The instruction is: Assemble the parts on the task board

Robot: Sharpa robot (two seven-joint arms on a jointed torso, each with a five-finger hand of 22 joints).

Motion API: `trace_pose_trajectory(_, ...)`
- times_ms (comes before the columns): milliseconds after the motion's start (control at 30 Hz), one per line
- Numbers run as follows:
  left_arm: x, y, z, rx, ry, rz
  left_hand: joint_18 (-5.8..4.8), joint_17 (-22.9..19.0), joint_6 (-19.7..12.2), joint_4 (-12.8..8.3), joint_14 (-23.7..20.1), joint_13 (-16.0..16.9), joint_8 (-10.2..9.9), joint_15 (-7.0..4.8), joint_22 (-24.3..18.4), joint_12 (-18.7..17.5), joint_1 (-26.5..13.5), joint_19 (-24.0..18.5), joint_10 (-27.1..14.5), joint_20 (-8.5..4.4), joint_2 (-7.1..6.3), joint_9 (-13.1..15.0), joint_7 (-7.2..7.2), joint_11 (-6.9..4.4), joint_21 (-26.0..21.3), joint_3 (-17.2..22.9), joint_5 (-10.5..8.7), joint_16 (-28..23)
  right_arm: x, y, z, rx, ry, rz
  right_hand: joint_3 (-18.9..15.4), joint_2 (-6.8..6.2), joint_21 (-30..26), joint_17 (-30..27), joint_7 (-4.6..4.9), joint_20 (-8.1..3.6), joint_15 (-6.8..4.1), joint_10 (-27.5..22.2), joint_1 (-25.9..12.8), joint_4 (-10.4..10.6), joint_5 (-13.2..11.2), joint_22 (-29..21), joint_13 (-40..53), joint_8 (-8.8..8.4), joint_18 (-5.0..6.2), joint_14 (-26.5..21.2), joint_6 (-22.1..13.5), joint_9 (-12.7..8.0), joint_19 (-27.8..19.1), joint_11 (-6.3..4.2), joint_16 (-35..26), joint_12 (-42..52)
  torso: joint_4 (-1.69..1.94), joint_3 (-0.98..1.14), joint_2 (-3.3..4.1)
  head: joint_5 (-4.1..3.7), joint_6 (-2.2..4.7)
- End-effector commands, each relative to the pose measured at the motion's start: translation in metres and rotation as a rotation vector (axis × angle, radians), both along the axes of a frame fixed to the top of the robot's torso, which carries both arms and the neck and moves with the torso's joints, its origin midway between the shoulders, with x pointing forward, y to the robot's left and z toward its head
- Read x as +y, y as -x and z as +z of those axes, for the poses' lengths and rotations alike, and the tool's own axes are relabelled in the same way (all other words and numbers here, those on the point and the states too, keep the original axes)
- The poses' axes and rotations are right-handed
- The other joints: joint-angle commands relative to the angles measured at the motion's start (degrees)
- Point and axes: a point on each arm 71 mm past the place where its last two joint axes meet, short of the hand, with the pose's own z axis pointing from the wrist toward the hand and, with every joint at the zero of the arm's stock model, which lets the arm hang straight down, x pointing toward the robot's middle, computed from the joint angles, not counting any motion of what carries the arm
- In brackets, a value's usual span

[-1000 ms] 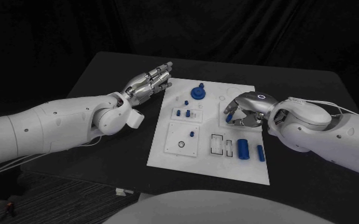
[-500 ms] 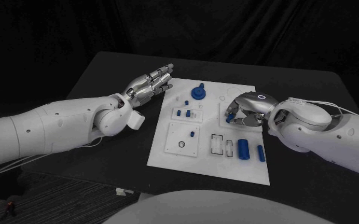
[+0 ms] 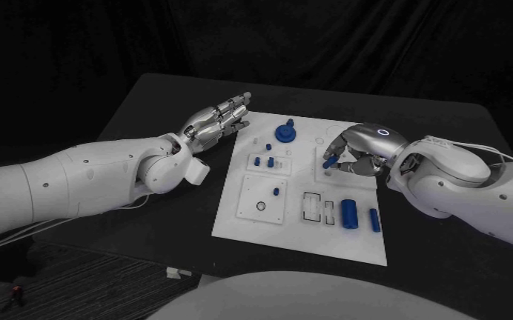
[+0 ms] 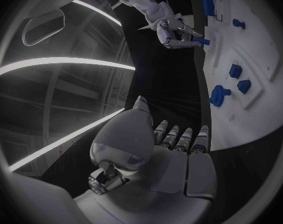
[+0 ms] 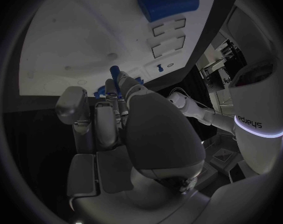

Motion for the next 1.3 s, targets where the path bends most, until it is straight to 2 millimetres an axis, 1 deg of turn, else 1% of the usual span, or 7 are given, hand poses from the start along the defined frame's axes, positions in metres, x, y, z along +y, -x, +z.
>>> trace_pose_trajectory(33, -0.002, 0.001, 0.0, -0.001, 0.015, -0.006, 0.5, -0.05, 0.05, -0.01, -0.02, 0.03, 0.17, 0.25, 0.01, -0.1, 0.31, -0.01, 0.1, 0.1, 0.42, 0.05, 0.37, 0.42, -0.08, 0.5, 0.58, -0.21, 0.0, 0.001, 0.014, -0.024, -0.059, -0.024, 0.27, 0.34, 0.24, -0.05, -0.1, -0.23, -0.45, 0.46, -0.44, 0.23, -0.63, 7.44, 0.04, 0.29, -0.45, 0.91, 0.64, 0.31, -0.01, -0.11, -0.15, -0.48, 0.05, -0.01, 0.0, 0.11, -0.01)
trace_pose_trajectory(133, -0.002, 0.001, 0.0, 0.001, 0.014, -0.007, 0.5, -0.05, 0.03, 0.0, -0.02, 0.03, 0.16, 0.24, 0.02, -0.11, 0.46, -0.01, 0.1, 0.1, 0.47, 0.05, 0.38, 0.41, -0.07, 0.56, 0.99, -0.21, 0.001, 0.003, 0.024, -0.022, -0.061, -0.02, 0.22, 0.19, 0.14, -0.16, -0.37, -0.31, -0.55, 0.9, -0.86, 0.43, -1.3, 7.41, 0.05, 0.46, -0.44, 0.92, 1.33, 0.6, -0.03, -0.27, -0.27, -0.8, 0.17, -0.01, 0.03, -0.02, -0.01)
trace_pose_trajectory(433, -0.002, 0.001, -0.001, 0.005, 0.013, -0.009, 0.5, -0.05, -0.15, -0.03, -0.02, 0.01, 0.12, 0.24, 0.02, -0.19, 0.89, -0.01, 0.07, 0.1, 0.56, 0.02, 0.38, 0.46, -0.07, 0.73, 1.94, -0.21, 0.024, 0.02, 0.031, 0.036, -0.032, 0.056, -0.04, -0.29, 0.34, 0.06, -0.82, -0.49, -0.78, 1.74, -1.64, 0.84, -1.94, 7.44, 0.07, 0.66, -0.46, 1.07, 2.32, 1.08, 0.08, -0.55, -0.13, -1.26, 0.01, -0.1, 0.1, 0.11, -0.01)
trace_pose_trajectory(700, -0.003, 0.0, -0.001, 0.002, 0.012, -0.005, 0.5, -0.05, -0.26, -0.02, -0.02, 0.0, 0.09, 0.09, 0.01, -0.24, 1.16, -0.01, 0.04, 0.09, 0.73, 0.01, 0.37, 0.49, -0.08, 0.89, 2.61, -0.21, 0.063, 0.034, 0.026, 0.014, 0.049, 0.184, -0.05, -0.6, 0.86, 0.36, -0.99, -0.65, -0.89, 1.8, -2.2, 1.15, -1.54, 7.54, -0.05, 0.46, -0.55, 1.35, 2.6, 1.3, 0.39, -0.59, 0.11, -2.1, -0.07, -0.11, 0.03, 0.49, -0.01)
trace_pose_trajectory(967, -0.005, 0.0, -0.001, -0.01, 0.012, 0.005, 0.54, -0.05, -0.03, 0.06, -0.02, 0.01, 0.16, -1.78, -0.24, -0.16, 1.24, -0.11, 0.03, -0.91, 0.61, 0.05, 0.25, 0.48, -0.17, 0.72, 2.65, -0.21, 0.103, 0.042, 0.017, -0.032, 0.097, 0.292, 0.27, -0.81, 1.68, 1.03, -0.96, -0.72, -0.93, 1.94, -2.21, 1.02, -0.53, 7.73, -0.07, 0.12, -0.69, 1.73, 2.6, 1.35, 0.8, -0.59, 0.68, -2.79, -0.14, 0.06, 0.03, 0.8, -0.01)
trace_pose_trajectory(1067, -0.005, 0.0, -0.001, -0.013, 0.013, 0.006, 0.56, -0.05, 0.07, 0.04, -0.02, 0.02, 0.18, -2.08, -0.31, -0.11, 1.32, -0.14, 0.04, -1.47, 0.54, 0.06, 0.24, 0.49, -0.2, 0.69, 2.73, -0.21, 0.117, 0.044, 0.011, -0.037, 0.107, 0.326, 0.28, -0.85, 1.69, 1.01, -0.95, -0.72, -0.93, 1.95, -2.22, 1.01, -0.48, 7.73, -0.07, 0.09, -0.7, 1.74, 2.57, 1.35, 0.81, -0.58, 0.66, -2.84, 0.17, 0.03, -0.07, 0.75, -0.01)
trace_pose_trajectory(1300, -0.008, -0.001, -0.001, -0.013, 0.016, -0.001, 0.57, -0.05, 0.03, 0.05, -0.02, 0.01, 0.18, -2.05, -0.32, -0.16, 1.36, -0.15, 0.03, -1.69, 0.6, 0.05, 0.27, 0.48, -0.21, 0.72, 2.91, -0.21, 0.137, 0.049, 0.0, -0.04, 0.128, 0.378, 0.53, -0.99, 1.84, 1.11, -0.88, -0.74, -0.93, 2.08, -2.03, 0.78, -0.05, 7.77, -0.05, -0.14, -0.72, 1.81, 2.5, 1.35, 0.9, -0.58, 0.74, -3.14, 0.3, 0.03, -0.01, 0.93, -0.01)
